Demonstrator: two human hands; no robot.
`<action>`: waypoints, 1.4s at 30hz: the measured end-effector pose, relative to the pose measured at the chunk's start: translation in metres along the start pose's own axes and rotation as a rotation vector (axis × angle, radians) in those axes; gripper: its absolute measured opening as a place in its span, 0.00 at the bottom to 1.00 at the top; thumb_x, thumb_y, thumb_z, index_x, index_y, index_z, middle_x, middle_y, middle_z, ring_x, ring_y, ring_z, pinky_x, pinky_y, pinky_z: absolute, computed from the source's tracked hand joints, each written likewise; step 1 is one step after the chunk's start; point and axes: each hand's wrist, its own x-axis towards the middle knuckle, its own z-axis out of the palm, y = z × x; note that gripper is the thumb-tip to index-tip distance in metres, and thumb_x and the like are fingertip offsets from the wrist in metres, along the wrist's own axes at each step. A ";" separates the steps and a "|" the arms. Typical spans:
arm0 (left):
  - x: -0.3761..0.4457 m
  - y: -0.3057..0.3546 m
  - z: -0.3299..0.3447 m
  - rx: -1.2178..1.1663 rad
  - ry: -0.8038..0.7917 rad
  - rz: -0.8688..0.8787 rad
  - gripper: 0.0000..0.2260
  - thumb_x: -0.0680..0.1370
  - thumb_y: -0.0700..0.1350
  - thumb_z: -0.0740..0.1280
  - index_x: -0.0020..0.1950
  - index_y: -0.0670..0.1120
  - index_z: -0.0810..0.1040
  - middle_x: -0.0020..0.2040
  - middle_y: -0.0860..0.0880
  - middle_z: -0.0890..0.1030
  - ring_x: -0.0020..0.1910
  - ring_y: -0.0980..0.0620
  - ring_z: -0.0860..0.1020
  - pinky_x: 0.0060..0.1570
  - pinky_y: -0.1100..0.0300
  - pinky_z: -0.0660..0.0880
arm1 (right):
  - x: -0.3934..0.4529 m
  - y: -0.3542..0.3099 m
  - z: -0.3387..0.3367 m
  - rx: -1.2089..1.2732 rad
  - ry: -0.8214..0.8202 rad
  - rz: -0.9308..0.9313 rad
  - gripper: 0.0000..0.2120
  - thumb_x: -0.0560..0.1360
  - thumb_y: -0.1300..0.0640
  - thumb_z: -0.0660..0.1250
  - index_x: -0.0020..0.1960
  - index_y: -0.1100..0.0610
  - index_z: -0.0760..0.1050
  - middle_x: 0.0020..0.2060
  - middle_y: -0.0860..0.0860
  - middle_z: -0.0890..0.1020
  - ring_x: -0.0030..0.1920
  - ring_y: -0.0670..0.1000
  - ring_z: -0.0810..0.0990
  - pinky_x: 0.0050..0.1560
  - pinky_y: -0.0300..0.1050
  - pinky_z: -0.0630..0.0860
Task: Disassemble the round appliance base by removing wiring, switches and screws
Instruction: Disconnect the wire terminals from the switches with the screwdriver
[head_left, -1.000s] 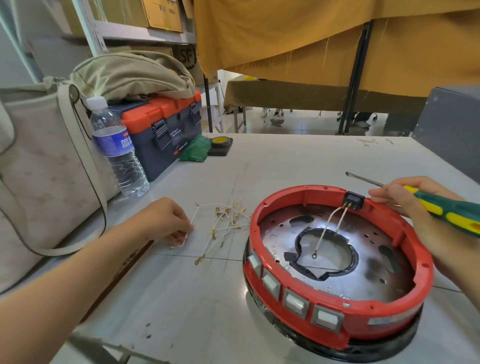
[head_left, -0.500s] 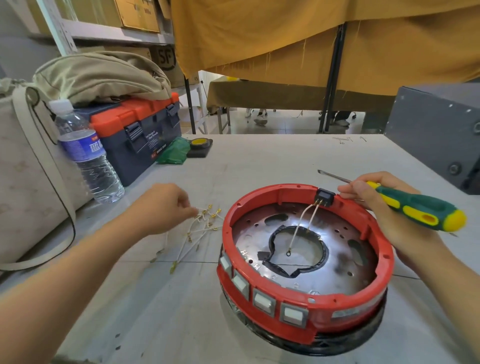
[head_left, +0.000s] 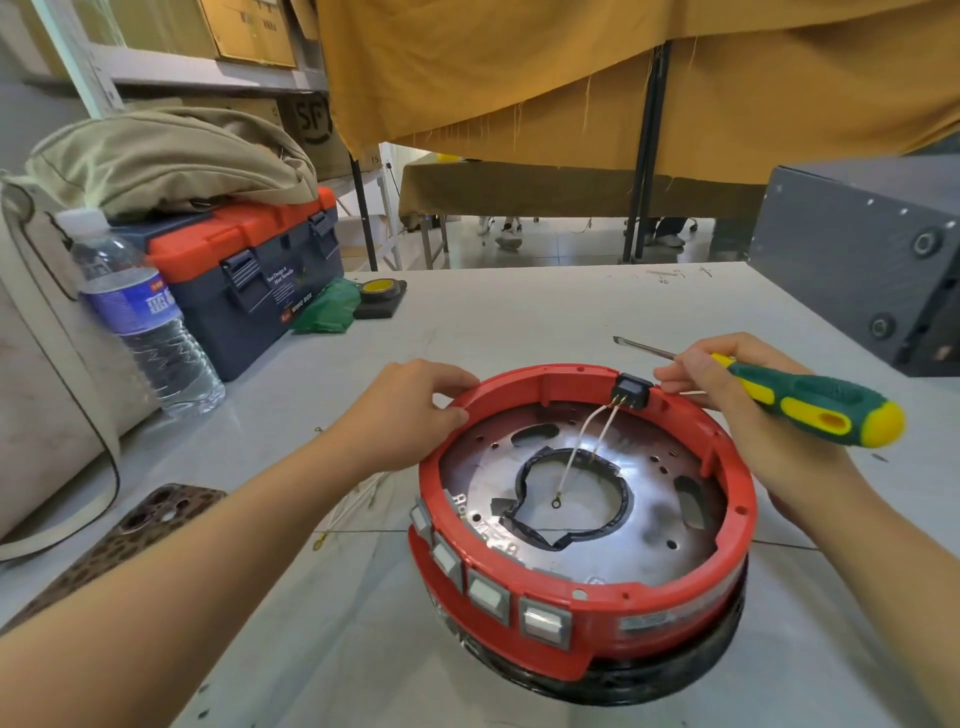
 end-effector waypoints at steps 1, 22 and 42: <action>0.001 0.000 0.000 -0.012 -0.006 0.004 0.16 0.77 0.42 0.65 0.64 0.54 0.76 0.59 0.55 0.80 0.45 0.58 0.76 0.48 0.66 0.70 | 0.000 -0.001 -0.001 -0.010 0.003 0.000 0.07 0.75 0.46 0.66 0.43 0.48 0.78 0.41 0.47 0.86 0.44 0.48 0.85 0.48 0.39 0.80; 0.045 0.056 0.029 0.197 -0.123 0.232 0.26 0.77 0.52 0.66 0.73 0.51 0.63 0.71 0.50 0.70 0.68 0.49 0.69 0.64 0.61 0.62 | 0.011 -0.025 -0.026 0.202 0.259 -0.036 0.13 0.72 0.55 0.65 0.29 0.56 0.69 0.23 0.46 0.71 0.24 0.45 0.68 0.25 0.32 0.65; 0.048 0.071 0.044 0.341 -0.120 0.342 0.18 0.78 0.57 0.59 0.67 0.57 0.65 0.61 0.50 0.72 0.57 0.46 0.74 0.63 0.47 0.67 | 0.040 -0.051 -0.027 -0.063 -0.063 -0.068 0.10 0.67 0.59 0.63 0.31 0.63 0.66 0.25 0.56 0.69 0.26 0.49 0.67 0.27 0.37 0.66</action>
